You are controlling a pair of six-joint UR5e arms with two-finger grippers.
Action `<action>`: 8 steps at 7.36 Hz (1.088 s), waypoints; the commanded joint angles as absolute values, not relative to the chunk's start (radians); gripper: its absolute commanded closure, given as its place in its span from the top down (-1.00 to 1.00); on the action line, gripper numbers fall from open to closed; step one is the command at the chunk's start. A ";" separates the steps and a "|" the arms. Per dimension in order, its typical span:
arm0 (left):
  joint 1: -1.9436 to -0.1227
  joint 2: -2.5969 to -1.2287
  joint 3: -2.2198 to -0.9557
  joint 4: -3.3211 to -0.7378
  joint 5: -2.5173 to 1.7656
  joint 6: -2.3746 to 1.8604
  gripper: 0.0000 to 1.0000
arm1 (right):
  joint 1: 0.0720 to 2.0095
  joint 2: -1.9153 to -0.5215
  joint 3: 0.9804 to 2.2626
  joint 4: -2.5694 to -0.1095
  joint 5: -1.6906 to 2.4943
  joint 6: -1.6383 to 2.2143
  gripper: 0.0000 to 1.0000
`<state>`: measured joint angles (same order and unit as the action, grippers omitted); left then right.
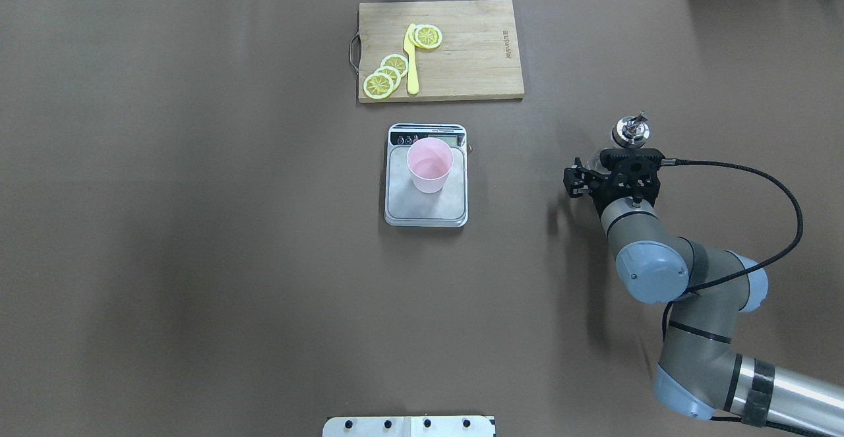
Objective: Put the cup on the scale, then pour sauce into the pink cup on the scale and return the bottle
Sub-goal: 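Grasp the glass dispenser body with the right gripper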
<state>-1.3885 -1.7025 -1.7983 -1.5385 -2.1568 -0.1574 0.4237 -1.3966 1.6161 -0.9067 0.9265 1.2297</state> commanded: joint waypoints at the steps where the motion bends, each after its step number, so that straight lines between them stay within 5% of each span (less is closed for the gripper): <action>1: -1.388 -1.703 -1.801 -1.537 -2.157 -0.158 0.97 | 0.425 -1.399 1.609 -0.907 0.927 1.230 0.22; 3: -1.388 -1.703 -1.802 -1.539 -2.157 -0.158 0.97 | 0.425 -1.397 1.606 -0.907 0.927 1.232 -0.86; 8: -1.390 -1.680 -1.802 -1.539 -2.207 -0.158 0.97 | 0.426 -1.405 1.629 -0.844 0.905 1.230 -1.00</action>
<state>-1.3896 -1.6964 -1.8021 -1.5369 -2.1815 -0.1595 0.4262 -1.4008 1.6224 -0.8460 0.9092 1.2306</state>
